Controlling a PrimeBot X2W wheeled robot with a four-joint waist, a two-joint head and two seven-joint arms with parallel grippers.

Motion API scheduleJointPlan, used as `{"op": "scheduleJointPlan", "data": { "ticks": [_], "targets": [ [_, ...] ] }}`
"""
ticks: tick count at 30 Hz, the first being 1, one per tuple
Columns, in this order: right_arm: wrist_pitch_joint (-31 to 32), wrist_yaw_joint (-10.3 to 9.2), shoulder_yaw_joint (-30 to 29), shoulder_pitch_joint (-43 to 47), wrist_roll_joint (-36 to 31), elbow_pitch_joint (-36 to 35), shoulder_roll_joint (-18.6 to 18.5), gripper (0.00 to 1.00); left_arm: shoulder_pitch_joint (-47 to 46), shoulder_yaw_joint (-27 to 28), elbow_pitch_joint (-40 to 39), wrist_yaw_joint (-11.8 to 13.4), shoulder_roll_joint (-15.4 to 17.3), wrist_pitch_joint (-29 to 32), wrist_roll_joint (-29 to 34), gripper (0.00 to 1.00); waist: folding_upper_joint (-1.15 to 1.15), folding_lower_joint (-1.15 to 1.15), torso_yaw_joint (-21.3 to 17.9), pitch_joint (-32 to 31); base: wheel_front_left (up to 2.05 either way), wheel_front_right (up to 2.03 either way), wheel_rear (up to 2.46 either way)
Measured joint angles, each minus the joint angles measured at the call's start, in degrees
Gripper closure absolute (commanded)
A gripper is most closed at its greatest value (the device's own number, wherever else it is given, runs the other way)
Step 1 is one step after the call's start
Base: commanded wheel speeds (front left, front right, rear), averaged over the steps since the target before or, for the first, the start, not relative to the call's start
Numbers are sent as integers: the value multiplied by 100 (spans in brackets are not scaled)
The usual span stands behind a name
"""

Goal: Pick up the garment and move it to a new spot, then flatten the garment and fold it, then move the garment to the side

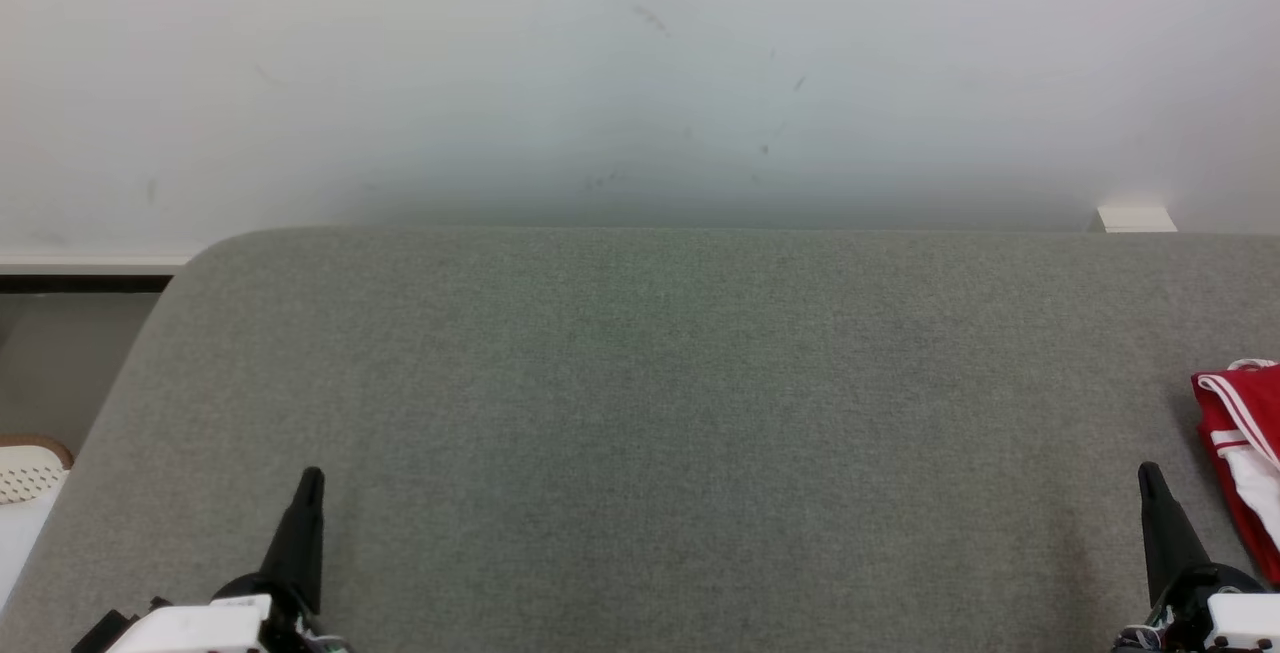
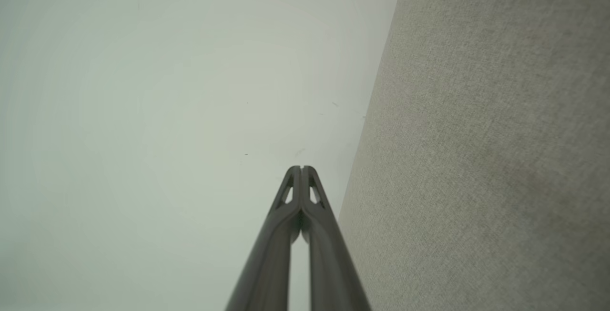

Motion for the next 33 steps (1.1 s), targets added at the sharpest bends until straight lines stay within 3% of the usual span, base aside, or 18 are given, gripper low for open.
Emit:
{"op": "scheduleJointPlan", "data": {
  "ticks": [33],
  "targets": [
    [38, 0, -49, -2, -11, 2, 24, 100, -1, 0, 0, 0, -1, 0, -1, 100, 0, 0, 0, 0, 0, 0, 0]
  ]
}}
